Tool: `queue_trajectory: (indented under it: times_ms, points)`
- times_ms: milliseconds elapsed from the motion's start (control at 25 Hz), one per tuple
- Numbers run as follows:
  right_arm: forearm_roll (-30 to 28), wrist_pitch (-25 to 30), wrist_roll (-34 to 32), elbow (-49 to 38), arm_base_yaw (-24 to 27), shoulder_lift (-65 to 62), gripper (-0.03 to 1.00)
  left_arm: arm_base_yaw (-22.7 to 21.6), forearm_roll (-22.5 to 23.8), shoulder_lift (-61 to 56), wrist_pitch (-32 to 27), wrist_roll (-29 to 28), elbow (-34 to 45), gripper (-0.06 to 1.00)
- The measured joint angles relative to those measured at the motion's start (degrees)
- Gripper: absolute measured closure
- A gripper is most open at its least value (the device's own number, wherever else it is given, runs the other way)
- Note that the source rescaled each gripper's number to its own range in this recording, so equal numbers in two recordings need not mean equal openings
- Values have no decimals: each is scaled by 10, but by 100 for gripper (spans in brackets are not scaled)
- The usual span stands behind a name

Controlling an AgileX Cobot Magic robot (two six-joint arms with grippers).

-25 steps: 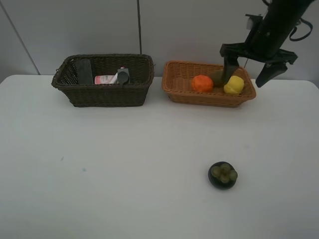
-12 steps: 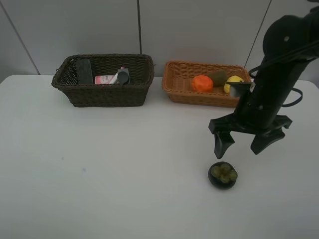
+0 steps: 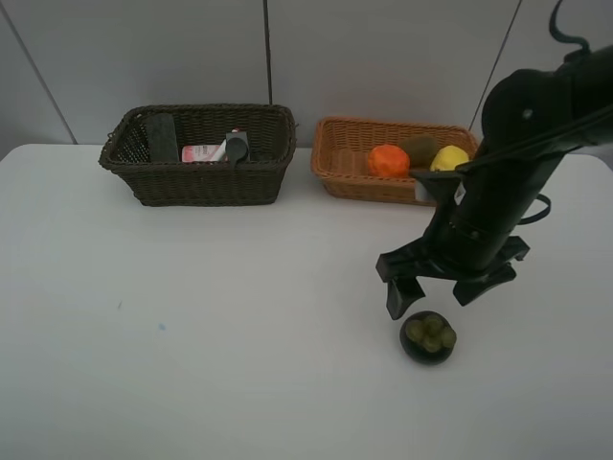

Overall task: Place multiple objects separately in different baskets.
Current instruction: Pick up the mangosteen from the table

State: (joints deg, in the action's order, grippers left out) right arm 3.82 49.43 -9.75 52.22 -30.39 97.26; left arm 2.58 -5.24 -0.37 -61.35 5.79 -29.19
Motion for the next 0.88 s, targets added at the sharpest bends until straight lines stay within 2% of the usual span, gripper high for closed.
queue_trajectory:
  times_ms: [880]
  points:
    - [-10, -15, -1, -2, 0, 135, 2, 0, 0, 0, 0, 0, 0, 2]
